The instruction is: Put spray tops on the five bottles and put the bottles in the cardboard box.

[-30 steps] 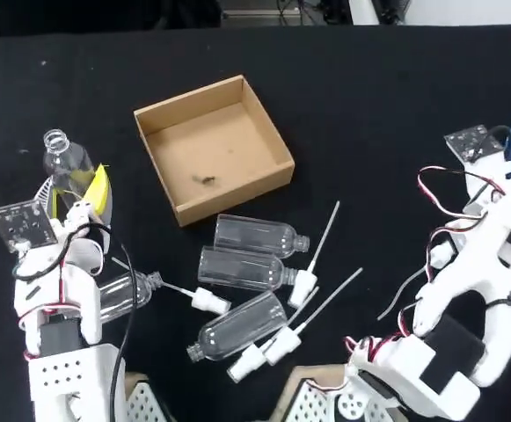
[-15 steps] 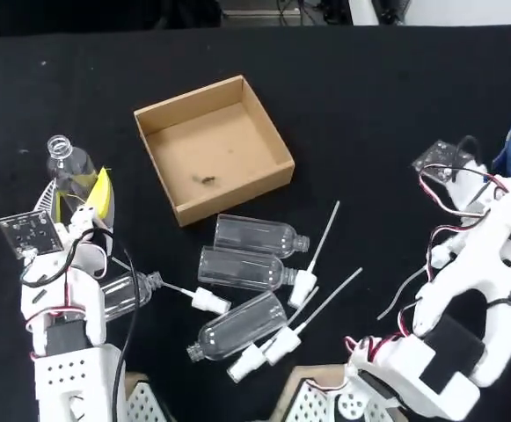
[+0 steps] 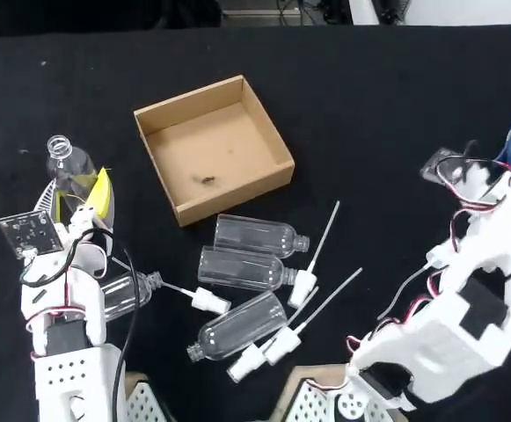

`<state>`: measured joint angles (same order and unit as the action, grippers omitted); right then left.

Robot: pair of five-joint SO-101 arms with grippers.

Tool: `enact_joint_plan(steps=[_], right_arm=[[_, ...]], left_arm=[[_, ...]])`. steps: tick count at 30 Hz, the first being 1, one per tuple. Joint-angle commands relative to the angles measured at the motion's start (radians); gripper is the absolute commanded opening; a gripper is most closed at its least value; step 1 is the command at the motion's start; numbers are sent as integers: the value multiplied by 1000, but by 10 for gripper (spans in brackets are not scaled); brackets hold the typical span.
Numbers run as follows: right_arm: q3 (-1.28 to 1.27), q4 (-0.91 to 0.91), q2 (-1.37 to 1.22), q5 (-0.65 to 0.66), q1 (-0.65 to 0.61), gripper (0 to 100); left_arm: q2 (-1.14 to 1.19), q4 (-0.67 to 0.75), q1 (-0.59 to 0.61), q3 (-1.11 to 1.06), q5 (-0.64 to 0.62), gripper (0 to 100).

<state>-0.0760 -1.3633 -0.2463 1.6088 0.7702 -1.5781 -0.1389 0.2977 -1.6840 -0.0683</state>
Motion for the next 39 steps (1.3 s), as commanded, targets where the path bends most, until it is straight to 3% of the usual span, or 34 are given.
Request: enact_joint_plan(steps=[1,7,18,25,39], right_arm=[[58,-15,-5,258,38,271],[51,-15,-47,433,38,348],[56,-15,-145,436,-49,363],[53,-6,-156,437,-37,200],[79,-15,-58,419,101,201]], left_arm=[[-18,21,-1,-24,-11,30],[-18,21,-1,-24,-11,30],[-18,21,-1,-24,-9,30],[-18,21,-1,-22,-9,30],[-18,21,-1,-24,-6,30]])
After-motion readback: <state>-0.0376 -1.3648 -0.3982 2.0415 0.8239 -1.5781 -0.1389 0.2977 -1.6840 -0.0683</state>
